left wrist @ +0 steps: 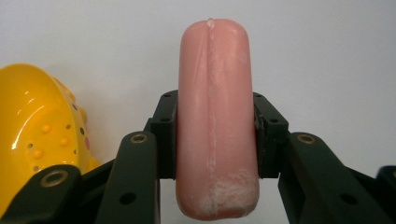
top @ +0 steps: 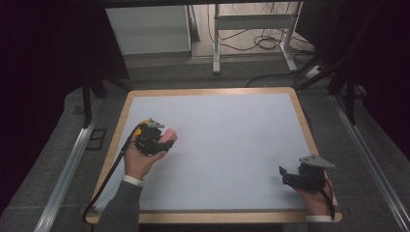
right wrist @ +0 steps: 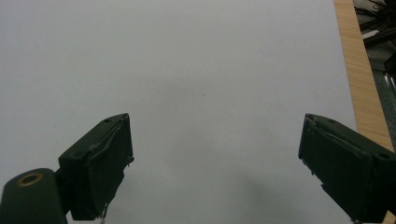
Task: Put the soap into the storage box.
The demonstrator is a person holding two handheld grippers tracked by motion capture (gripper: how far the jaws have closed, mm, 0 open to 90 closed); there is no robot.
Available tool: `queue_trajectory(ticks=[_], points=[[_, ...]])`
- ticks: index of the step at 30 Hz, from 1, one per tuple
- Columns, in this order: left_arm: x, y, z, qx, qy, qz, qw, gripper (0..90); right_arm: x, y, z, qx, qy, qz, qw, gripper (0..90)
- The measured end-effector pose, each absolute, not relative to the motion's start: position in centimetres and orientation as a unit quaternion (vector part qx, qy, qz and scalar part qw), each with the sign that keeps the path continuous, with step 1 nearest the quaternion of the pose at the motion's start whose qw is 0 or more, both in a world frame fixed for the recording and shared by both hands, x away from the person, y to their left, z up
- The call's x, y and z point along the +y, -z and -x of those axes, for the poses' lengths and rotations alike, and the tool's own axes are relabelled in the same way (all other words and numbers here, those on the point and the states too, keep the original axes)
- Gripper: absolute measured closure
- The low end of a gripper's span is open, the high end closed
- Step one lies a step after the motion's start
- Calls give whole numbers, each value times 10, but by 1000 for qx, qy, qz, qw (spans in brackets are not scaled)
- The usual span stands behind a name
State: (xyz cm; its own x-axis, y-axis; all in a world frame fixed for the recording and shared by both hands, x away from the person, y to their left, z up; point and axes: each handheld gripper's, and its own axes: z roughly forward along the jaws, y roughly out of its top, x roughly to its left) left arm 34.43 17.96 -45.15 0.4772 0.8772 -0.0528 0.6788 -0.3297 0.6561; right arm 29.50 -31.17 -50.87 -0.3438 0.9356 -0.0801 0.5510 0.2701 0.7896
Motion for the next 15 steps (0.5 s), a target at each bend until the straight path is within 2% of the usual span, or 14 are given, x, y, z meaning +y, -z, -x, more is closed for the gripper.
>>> queue_trajectory(ticks=[15], points=[[202,449,-349,514,-161,-778,325,603,-312,509,-295,745,-341,-499,283,95]])
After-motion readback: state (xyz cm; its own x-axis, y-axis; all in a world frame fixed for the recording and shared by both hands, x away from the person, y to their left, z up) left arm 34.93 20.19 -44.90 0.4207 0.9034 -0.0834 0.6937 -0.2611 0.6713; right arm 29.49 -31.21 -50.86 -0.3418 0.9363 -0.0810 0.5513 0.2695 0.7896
